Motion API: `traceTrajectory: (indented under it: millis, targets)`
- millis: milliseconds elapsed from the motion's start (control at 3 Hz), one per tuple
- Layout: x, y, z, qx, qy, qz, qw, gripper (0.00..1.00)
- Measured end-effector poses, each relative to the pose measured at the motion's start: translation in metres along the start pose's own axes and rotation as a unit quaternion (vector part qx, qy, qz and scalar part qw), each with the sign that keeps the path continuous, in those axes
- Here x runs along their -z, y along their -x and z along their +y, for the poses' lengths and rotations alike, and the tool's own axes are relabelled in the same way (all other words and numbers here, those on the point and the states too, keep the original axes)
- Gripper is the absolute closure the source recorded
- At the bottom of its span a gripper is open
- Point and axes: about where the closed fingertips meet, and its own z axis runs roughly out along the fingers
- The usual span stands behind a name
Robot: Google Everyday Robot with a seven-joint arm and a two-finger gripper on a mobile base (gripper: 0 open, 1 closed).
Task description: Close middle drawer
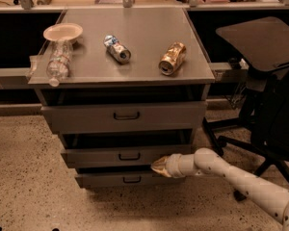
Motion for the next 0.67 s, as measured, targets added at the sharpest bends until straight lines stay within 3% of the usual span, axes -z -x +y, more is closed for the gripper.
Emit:
traceTrajectory:
  millis: [333, 667]
  targets:
    - [-0.001, 0.000, 0.002, -0.018, 0.012, -0.087, 0.9960, 0.95]
    - [-0.016, -0.001, 0.006, -0.024, 0.046, -0.121, 0.9913, 1.00]
